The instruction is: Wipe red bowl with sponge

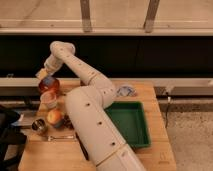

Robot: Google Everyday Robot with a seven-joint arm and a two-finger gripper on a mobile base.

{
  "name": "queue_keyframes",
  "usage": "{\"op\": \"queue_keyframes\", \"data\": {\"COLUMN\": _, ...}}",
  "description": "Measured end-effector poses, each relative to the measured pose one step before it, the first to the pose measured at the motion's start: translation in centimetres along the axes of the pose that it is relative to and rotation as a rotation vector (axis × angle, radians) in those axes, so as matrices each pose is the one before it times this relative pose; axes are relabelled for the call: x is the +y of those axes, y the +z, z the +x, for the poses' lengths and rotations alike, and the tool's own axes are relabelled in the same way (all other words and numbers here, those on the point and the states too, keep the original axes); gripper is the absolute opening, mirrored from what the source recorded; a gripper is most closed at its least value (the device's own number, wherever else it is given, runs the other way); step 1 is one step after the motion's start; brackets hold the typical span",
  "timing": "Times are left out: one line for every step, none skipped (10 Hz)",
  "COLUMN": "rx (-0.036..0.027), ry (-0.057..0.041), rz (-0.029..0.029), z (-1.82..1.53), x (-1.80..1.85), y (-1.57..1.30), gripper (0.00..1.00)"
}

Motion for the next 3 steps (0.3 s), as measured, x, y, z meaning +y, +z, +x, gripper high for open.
{"op": "queue_keyframes", "data": {"rx": 0.00043, "ry": -0.00089, "rz": -0.00068, "z": 0.371, "x": 0.399, "y": -0.293, "gripper": 0.00}}
{"op": "queue_keyframes", "data": {"rx": 0.00151, "ry": -0.00535, "rz": -0.01796, "z": 0.149, "x": 1.120, "y": 0.139, "gripper": 0.00}}
{"op": "queue_keyframes", "data": {"rx": 0.00005, "ry": -0.00585, "rz": -0.02536, "z": 0.134, "x": 0.991, "y": 0.196, "gripper": 0.00}}
